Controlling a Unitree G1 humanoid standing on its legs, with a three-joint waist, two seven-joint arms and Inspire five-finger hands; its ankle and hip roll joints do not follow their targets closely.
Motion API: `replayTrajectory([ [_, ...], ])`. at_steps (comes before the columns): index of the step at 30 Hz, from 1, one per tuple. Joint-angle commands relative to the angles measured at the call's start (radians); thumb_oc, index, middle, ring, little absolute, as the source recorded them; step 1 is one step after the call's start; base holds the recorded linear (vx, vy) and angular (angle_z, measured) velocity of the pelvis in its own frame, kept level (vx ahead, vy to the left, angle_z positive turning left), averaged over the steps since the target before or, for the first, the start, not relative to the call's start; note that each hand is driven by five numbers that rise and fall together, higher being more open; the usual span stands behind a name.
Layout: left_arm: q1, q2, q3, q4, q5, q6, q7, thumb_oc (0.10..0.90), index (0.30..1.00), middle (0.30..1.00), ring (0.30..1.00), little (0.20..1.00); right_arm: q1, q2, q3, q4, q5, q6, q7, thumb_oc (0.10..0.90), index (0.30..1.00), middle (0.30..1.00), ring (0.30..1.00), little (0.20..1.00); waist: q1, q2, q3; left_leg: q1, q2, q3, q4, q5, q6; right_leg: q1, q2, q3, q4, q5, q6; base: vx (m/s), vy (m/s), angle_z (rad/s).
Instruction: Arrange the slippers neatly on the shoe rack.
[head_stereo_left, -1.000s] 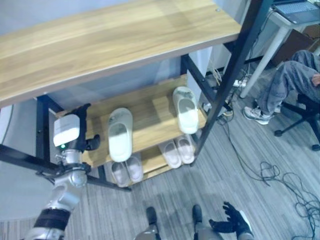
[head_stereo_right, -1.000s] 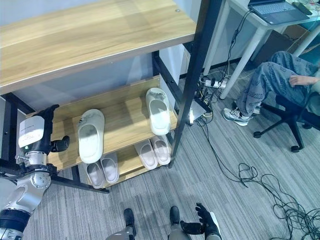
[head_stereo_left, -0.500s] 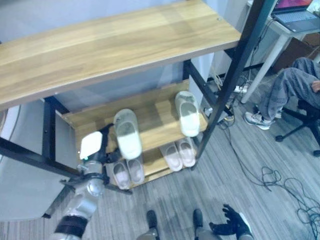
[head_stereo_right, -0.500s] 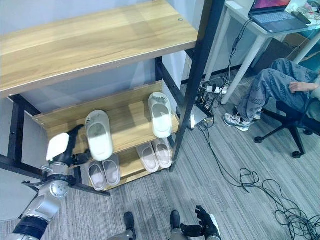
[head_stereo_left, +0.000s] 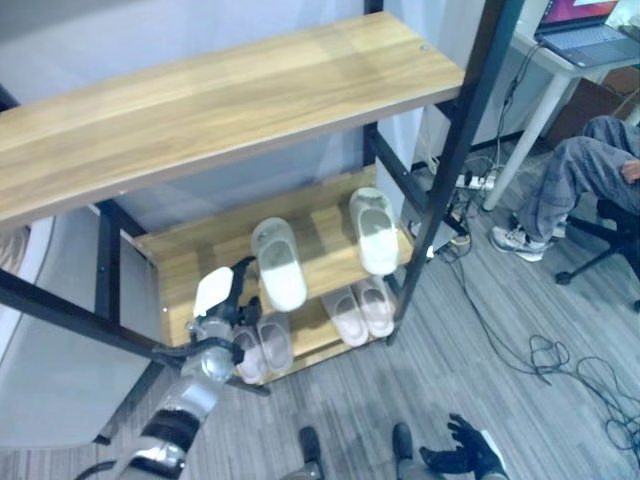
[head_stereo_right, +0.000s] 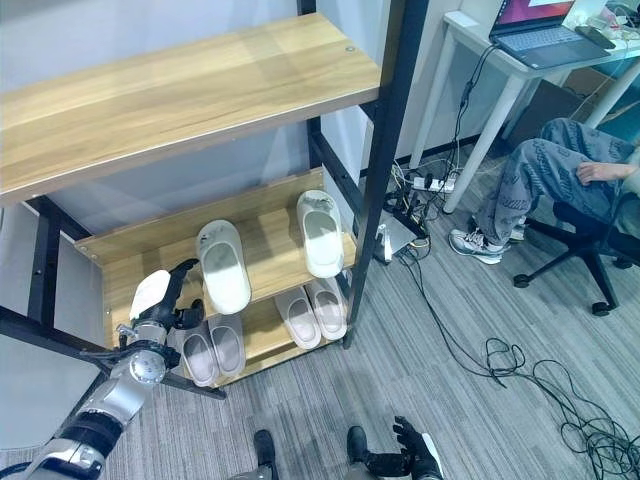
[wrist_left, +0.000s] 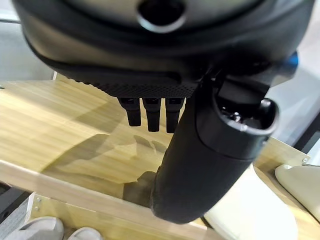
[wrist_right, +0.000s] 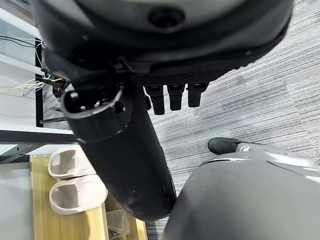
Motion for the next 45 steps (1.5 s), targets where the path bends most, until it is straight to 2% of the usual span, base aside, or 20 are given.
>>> replayTrajectory([
  [1,-0.297,-0.060,-0.054,0.106,-0.060,-0.067,0.011,0.800,0.900,0.900,0.900,0.900,0.011,-0.055,0.006,-0.067,0.024,-0.050,0.001,0.800,0.900,0.900,0.900,0.900,-0.048,-0.013,0.024,0.031,0.005,-0.022,-0.002,-0.092,-0.032,-0.017,0.005,-0.005,0.034,-0.109,0.057,0.00,-0.031,0.00],
  [12,-0.413,-0.131,-0.128,0.149,-0.089,-0.060,-0.028,0.800,0.900,0.900,0.900,0.900,-0.002,-0.073,0.011,-0.060,0.027,-0.052,0.002,0.800,0.900,0.900,0.900,0.900,-0.068,0.006,0.042,0.023,0.012,-0.012,-0.002,-0.086,-0.033,-0.036,0.009,0.012,0.042,-0.110,0.056,0.00,-0.005,-0.01],
  [25,-0.543,-0.232,-0.173,0.220,-0.154,-0.048,-0.040,0.800,0.900,0.900,0.900,0.900,-0.012,-0.087,0.029,-0.045,0.035,-0.048,0.010,0.800,0.900,0.900,0.900,0.900,-0.088,0.024,0.057,0.020,0.020,-0.005,-0.002,-0.080,-0.036,-0.050,0.015,0.023,0.048,-0.112,0.052,0.00,-0.008,-0.03],
  [36,-0.601,-0.309,-0.196,0.283,-0.198,-0.046,-0.043,0.800,0.900,0.900,0.900,0.900,-0.026,-0.084,0.054,-0.018,0.038,-0.042,0.016,0.800,0.900,0.900,0.900,0.900,-0.099,0.029,0.054,0.032,0.025,-0.001,-0.002,-0.082,-0.039,-0.045,0.023,0.025,0.051,-0.119,0.046,0.01,-0.013,-0.02],
  [45,-0.659,-0.300,-0.216,0.405,-0.150,-0.023,-0.011,0.800,0.900,0.900,0.900,0.900,-0.027,-0.083,0.074,0.018,0.039,-0.041,0.020,0.800,0.900,0.900,0.900,0.900,-0.102,0.026,0.043,0.042,0.029,0.001,-0.002,-0.084,-0.041,-0.036,0.027,0.023,0.049,-0.124,0.046,0.00,0.000,0.00],
])
